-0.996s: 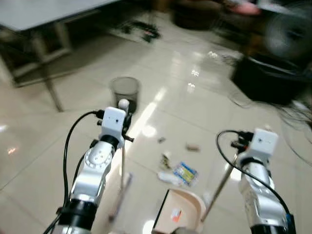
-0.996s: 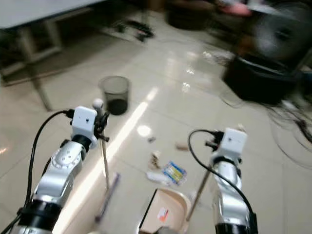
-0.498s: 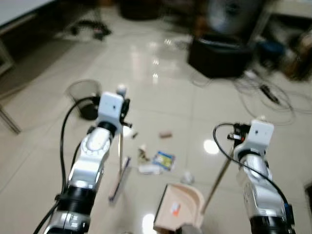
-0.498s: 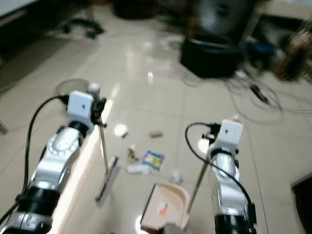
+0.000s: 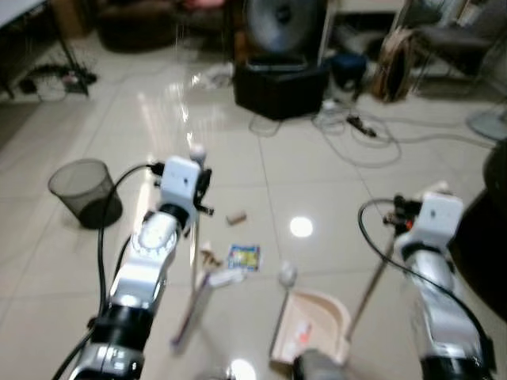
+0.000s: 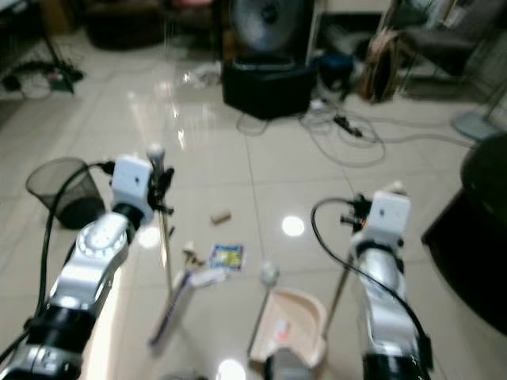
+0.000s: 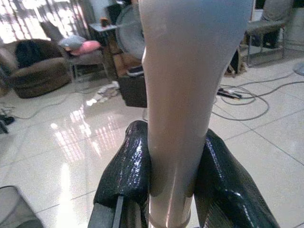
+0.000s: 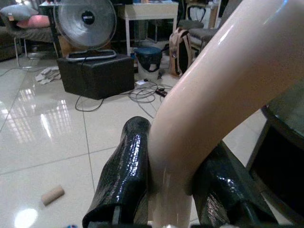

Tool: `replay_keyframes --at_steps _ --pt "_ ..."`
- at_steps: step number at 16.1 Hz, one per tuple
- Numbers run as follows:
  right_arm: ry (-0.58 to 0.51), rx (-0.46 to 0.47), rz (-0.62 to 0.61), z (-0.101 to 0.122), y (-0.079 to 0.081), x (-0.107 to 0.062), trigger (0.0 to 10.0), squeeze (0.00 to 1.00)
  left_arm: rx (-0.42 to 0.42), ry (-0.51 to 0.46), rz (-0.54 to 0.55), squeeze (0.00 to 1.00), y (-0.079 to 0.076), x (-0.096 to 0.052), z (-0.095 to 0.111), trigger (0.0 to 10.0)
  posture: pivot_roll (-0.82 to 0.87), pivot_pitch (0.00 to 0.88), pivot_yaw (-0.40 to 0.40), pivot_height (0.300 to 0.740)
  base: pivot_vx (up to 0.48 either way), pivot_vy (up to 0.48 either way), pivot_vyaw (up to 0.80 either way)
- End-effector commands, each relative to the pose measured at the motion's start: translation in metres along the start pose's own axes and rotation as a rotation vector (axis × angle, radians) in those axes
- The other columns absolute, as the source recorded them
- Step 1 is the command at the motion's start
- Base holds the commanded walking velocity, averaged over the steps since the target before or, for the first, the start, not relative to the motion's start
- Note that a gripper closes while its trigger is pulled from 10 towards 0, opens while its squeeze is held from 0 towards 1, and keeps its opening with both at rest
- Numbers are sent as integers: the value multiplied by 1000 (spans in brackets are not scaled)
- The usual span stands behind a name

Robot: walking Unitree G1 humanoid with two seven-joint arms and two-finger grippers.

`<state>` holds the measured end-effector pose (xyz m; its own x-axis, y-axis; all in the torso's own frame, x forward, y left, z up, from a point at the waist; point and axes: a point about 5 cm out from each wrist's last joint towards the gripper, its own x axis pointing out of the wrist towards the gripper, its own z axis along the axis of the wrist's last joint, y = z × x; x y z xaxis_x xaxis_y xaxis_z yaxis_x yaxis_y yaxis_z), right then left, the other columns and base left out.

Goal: Sweep floor

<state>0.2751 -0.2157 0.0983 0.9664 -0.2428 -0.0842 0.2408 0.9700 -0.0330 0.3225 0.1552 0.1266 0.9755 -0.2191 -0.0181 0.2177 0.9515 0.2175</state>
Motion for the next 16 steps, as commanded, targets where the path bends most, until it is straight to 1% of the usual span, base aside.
replay_keyframes --at_steps 1,4,6,7,8,9,12,14,15,16 --pt "-75 -6 64 17 11 5 10000 0 15 -10 22 0 5 -1 2 10000 20 77 25 740 0 480 0" --pt "-113 -31 127 25 20 8 10000 0 8 -11 22 0 2 -3 0 10000 16 78 18 740 0 480 0" --pt "-128 -50 131 27 21 8 10000 0 8 -13 25 0 2 -3 0 10000 19 76 12 740 0 480 0" --pt "-128 -46 130 26 20 8 10000 0 -1 -29 30 0 2 -3 3 10000 21 84 12 740 0 247 0" --pt "-126 -42 128 25 20 8 10000 0 8 -40 34 0 3 -3 4 10000 22 83 11 740 0 0 0" --pt "-119 -37 121 23 19 7 10000 0 58 -49 17 0 -2 -6 5 10000 24 78 12 740 0 -480 0" --pt "-110 -36 95 19 15 6 10000 0 41 -41 12 0 -7 -6 3 10000 17 75 15 740 0 -480 0" --pt "-110 -42 92 18 15 5 10000 0 -1 -43 -2 0 -11 -5 4 10000 15 72 18 740 0 0 0" --pt "-110 -44 88 18 14 4 10000 0 -6 -43 -3 0 -12 -5 5 10000 14 71 18 740 0 0 0" --pt "-107 -46 80 18 13 4 10000 0 10 -55 -10 0 -13 -5 7 10000 12 69 19 740 0 0 0"
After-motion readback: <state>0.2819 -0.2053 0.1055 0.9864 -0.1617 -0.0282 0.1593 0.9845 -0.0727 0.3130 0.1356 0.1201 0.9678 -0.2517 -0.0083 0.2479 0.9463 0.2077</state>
